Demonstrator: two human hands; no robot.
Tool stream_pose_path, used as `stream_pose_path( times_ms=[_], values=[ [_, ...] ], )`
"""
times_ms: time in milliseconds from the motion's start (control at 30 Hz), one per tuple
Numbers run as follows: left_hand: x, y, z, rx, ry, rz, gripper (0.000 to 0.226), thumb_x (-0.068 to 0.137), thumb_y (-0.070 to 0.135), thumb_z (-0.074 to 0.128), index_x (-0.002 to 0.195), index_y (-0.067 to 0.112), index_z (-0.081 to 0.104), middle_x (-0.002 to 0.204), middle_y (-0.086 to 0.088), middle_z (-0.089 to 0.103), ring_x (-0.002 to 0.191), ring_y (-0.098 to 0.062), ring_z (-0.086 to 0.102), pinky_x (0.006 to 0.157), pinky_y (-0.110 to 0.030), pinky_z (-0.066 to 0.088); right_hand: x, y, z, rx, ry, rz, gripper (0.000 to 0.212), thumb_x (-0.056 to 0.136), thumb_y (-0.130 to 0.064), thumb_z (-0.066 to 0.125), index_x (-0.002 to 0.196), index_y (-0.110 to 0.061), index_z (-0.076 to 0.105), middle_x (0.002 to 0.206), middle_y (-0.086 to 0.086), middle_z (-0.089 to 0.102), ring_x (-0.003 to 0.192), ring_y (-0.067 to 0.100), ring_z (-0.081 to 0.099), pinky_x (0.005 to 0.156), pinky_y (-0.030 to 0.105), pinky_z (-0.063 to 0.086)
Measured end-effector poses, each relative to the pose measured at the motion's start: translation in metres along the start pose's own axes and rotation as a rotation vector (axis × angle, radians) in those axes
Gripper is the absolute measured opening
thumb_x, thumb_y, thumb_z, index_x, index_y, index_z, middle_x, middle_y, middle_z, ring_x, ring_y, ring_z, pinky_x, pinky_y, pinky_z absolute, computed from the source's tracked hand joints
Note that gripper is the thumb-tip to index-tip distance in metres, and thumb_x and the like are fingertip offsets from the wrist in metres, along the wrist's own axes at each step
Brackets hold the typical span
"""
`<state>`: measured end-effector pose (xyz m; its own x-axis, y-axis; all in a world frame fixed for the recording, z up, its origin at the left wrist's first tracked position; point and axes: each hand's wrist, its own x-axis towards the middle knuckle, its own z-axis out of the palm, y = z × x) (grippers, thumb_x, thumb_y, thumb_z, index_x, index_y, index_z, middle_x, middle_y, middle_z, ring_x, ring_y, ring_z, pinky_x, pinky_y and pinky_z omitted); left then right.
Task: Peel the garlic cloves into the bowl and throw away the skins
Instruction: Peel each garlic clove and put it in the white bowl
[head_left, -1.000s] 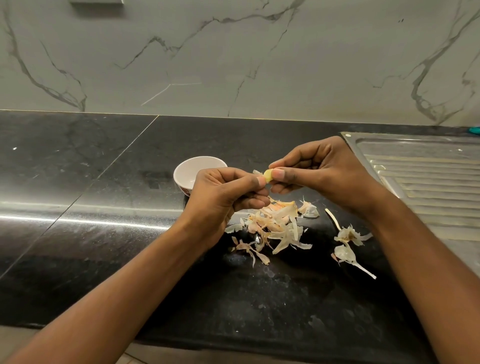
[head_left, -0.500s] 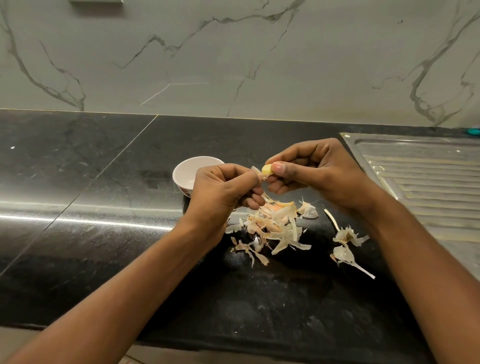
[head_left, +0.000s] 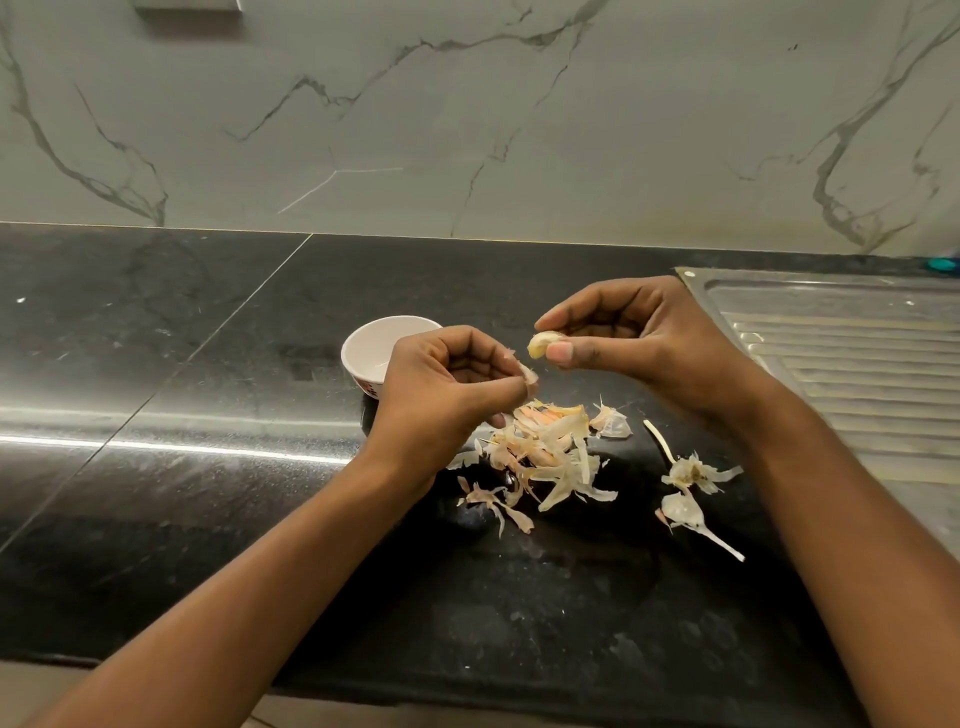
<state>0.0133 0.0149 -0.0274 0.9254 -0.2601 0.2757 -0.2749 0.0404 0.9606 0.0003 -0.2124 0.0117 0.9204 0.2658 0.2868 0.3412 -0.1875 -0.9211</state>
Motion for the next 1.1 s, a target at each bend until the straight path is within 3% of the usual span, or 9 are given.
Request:
stream_pose_path(
  times_ms=[167,300,433,600,733,900,1100],
  values=[
    [0.0017,-0.003,0.0006,0.062,0.022,0.087,0.025,0.086,-0.015,0.065,0.087,0.004,0.08,0.075,-0.008,0.076,0.061,-0.019,0.065,0.059,-0.028,0.056,0.0021,0.0,-0.0016,0.008,-0.077,0.052,0.021,0.099,-0.005,0.069,0.119,0.002,0.071,0.106,0.016,0.08,0.098,0.031,0.079,0.087,0.036,0.066],
    [0.0011,-0.0019,0.0027,0.084,0.055,0.101,0.022,0.084,0.004,0.06,0.081,0.008,0.082,0.07,-0.013,0.074,0.058,-0.026,0.064,0.055,-0.035,0.057,0.0026,-0.0001,-0.0014,0.016,-0.088,0.082,0.022,0.1,-0.005,0.069,0.12,0.003,0.068,0.105,0.02,0.08,0.096,0.035,0.08,0.084,0.038,0.067],
    [0.0021,-0.003,0.0022,0.065,0.063,0.093,0.021,0.089,0.014,0.064,0.08,0.007,0.082,0.071,-0.021,0.071,0.063,-0.043,0.064,0.057,-0.04,0.057,0.0026,0.0007,-0.0024,-0.047,-0.057,0.059,0.026,0.095,-0.009,0.074,0.12,-0.002,0.072,0.101,0.015,0.08,0.089,0.028,0.079,0.082,0.033,0.065],
    [0.0011,-0.0039,0.0008,0.106,0.042,0.123,0.008,0.092,0.007,0.079,0.086,0.003,0.08,0.073,-0.011,0.074,0.061,-0.025,0.068,0.058,-0.031,0.057,0.002,0.002,-0.0021,-0.094,-0.056,0.034,0.031,0.092,-0.01,0.078,0.123,-0.009,0.076,0.1,0.009,0.079,0.088,0.022,0.078,0.082,0.03,0.064],
    [0.0,-0.0002,0.0019,0.066,0.041,0.153,0.004,0.091,0.003,0.08,0.094,0.002,0.079,0.079,-0.01,0.077,0.068,-0.026,0.073,0.062,-0.028,0.061,0.0024,0.0014,-0.001,-0.118,-0.065,0.042,0.037,0.09,-0.012,0.081,0.126,-0.01,0.073,0.096,0.011,0.08,0.085,0.024,0.078,0.079,0.03,0.063],
    [-0.0014,0.0022,0.003,0.043,0.03,0.147,0.006,0.093,0.007,0.078,0.095,0.003,0.081,0.078,-0.011,0.078,0.068,-0.028,0.075,0.064,-0.031,0.063,0.0019,-0.0006,-0.001,-0.146,-0.087,0.068,0.029,0.085,-0.017,0.082,0.111,-0.004,0.077,0.096,0.012,0.081,0.084,0.027,0.079,0.076,0.03,0.065],
    [-0.0004,-0.0025,0.0003,0.137,-0.001,0.156,0.006,0.093,0.003,0.076,0.093,0.004,0.082,0.076,-0.008,0.078,0.067,-0.027,0.075,0.067,-0.032,0.064,0.0029,0.0026,0.0018,-0.133,-0.102,0.067,0.019,0.088,-0.009,0.083,0.105,0.0,0.08,0.086,0.013,0.08,0.073,0.023,0.077,0.069,0.028,0.063]
  ],
)
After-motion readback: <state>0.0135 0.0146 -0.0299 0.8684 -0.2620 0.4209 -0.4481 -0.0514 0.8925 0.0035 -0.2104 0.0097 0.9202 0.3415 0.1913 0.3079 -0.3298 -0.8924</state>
